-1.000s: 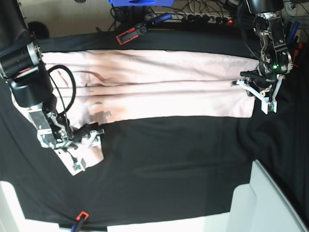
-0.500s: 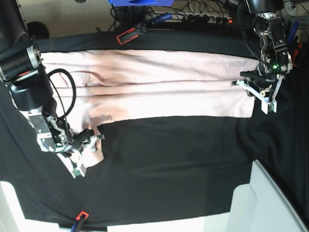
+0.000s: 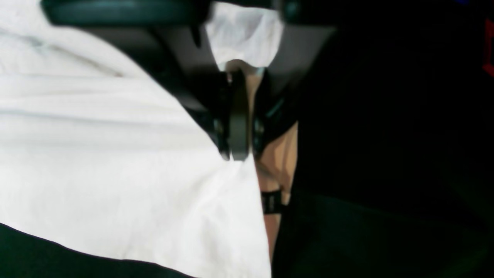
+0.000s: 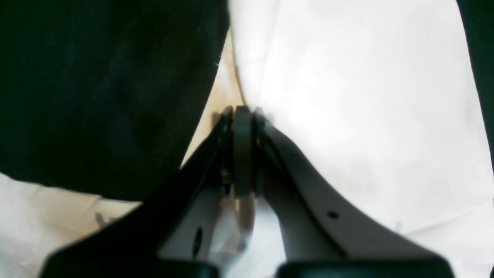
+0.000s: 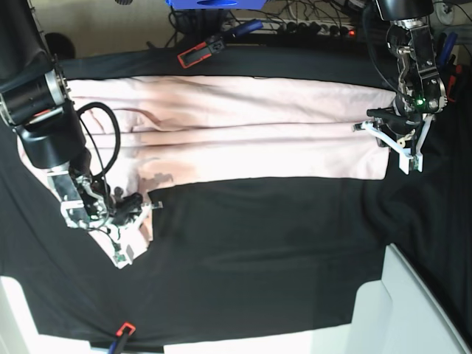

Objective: Fold the T-shirt properly

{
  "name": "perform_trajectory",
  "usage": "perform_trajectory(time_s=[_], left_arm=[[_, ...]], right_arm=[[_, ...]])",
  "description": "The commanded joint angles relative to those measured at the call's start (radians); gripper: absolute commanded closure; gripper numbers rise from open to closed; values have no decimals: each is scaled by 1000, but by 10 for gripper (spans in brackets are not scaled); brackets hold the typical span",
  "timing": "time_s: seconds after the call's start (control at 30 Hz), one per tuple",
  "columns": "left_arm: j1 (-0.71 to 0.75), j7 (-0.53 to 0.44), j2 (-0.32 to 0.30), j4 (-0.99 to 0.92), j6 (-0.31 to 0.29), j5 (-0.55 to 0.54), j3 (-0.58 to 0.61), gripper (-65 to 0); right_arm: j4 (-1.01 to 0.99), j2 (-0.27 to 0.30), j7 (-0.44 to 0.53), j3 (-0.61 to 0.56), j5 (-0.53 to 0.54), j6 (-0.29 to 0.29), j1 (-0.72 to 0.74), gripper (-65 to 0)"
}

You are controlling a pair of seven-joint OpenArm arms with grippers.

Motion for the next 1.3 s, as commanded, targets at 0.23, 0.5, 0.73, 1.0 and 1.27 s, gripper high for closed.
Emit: perform_trajectory(time_s=[0.23,0.5,0.73,1.0,1.27], left_arm=[[0,-12,-12,61,4,-4,-14,-272],[-122,128,-12,78,5,-4,-121,-282],[-290,145,-20,-160,5,6,-124,-282],[-427,99,-23,-431,7,6,-134,-279],[-479,26,-37,-582,7,7,-124,-260]], right_arm=[[11,5,19,6,8,-54,33,0],[11,5,18,6,8,-54,32,0],[13,5,16,6,8,-54,30,0],[13,8,16,3,8,-54,30,0],[14,11,16,3,8,-54,29,0]])
